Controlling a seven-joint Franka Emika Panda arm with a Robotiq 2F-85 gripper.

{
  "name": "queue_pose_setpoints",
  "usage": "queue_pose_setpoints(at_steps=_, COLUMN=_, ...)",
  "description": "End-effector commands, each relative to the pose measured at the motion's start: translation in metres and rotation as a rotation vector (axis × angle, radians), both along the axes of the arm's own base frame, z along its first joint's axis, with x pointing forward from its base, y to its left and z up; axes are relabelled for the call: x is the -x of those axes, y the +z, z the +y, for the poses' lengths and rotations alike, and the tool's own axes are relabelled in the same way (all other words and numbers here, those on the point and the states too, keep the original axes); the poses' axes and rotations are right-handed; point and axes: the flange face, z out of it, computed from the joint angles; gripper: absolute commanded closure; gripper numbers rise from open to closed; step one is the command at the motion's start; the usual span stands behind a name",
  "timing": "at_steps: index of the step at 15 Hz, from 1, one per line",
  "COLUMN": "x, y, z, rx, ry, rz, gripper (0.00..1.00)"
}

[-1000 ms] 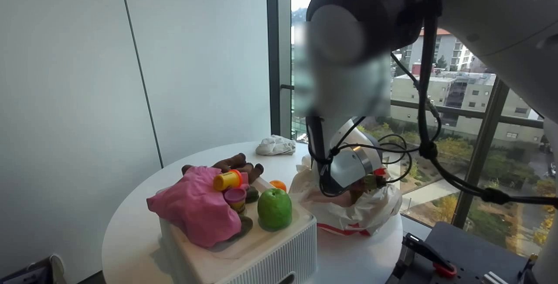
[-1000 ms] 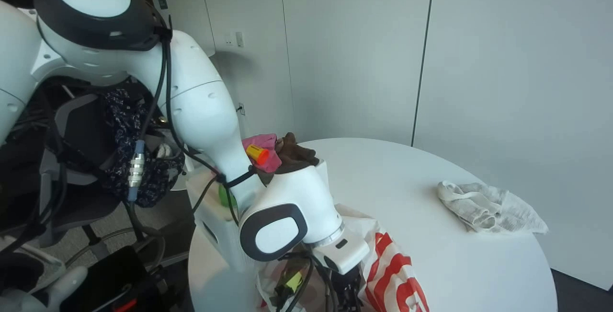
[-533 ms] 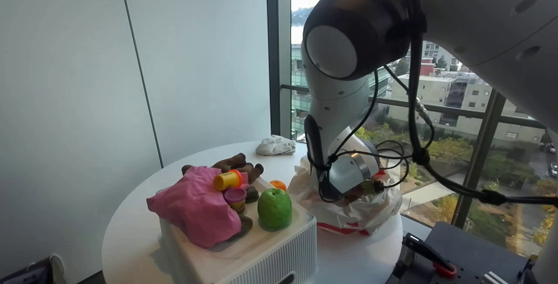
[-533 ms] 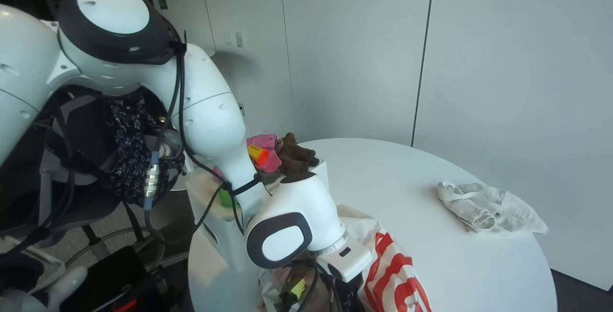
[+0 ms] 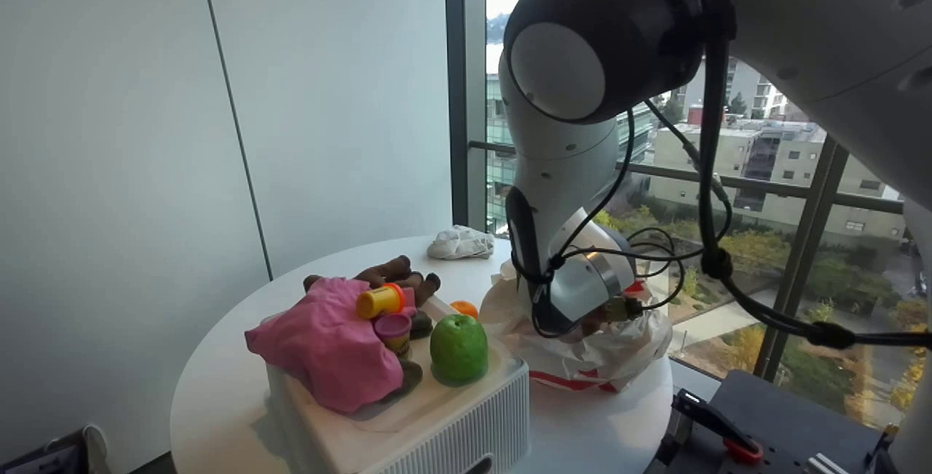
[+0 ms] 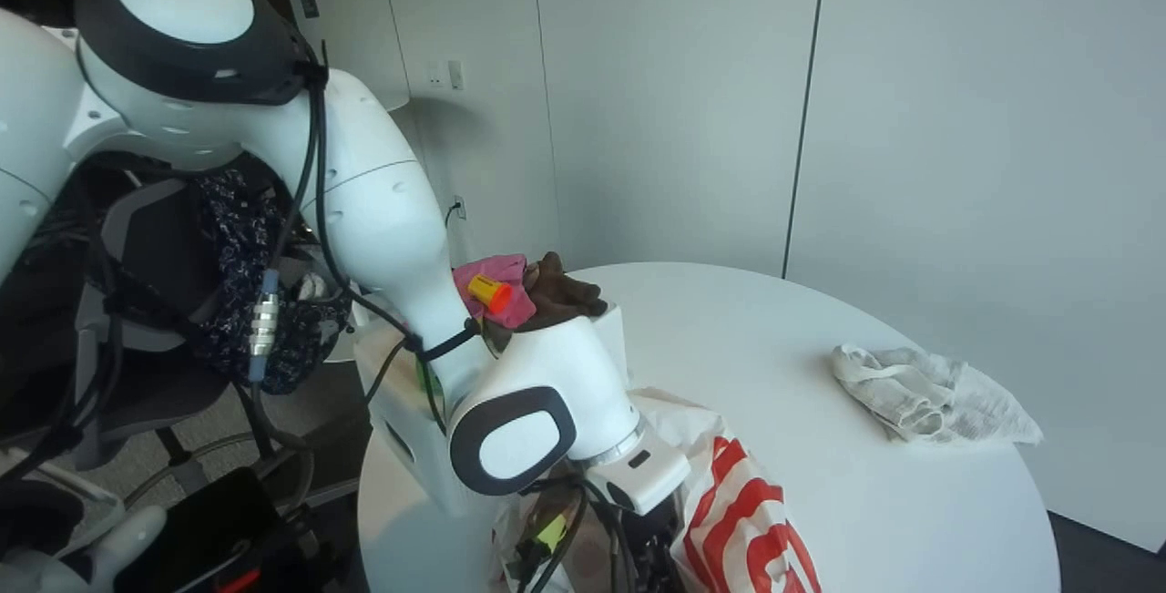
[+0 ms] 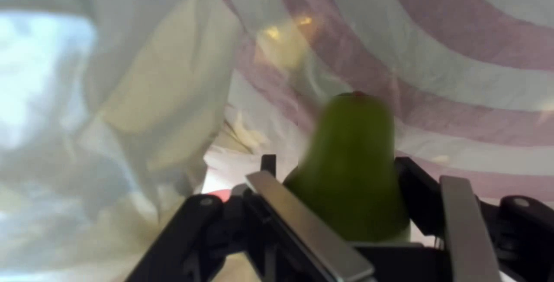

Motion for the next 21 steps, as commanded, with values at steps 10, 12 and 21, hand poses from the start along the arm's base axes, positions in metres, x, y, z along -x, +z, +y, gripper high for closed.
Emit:
queue_pose_setpoints(at_steps=10, x=0.025, y=0.128, z=0.071, rx=-0.437, ry=0.255, rz=0.118, gripper=0.56)
queue_pose_setpoints(at_steps=12, x=0.027, y=0.145, z=0.077, rx=-0.502, ry=0.303, rz=0.188, gripper=0.56)
queue_pose_setpoints(at_steps=21, x=0.042, y=0.254, z=0.107, rx=-0.660, ry=0.628, rz=0.376, gripper=0.56)
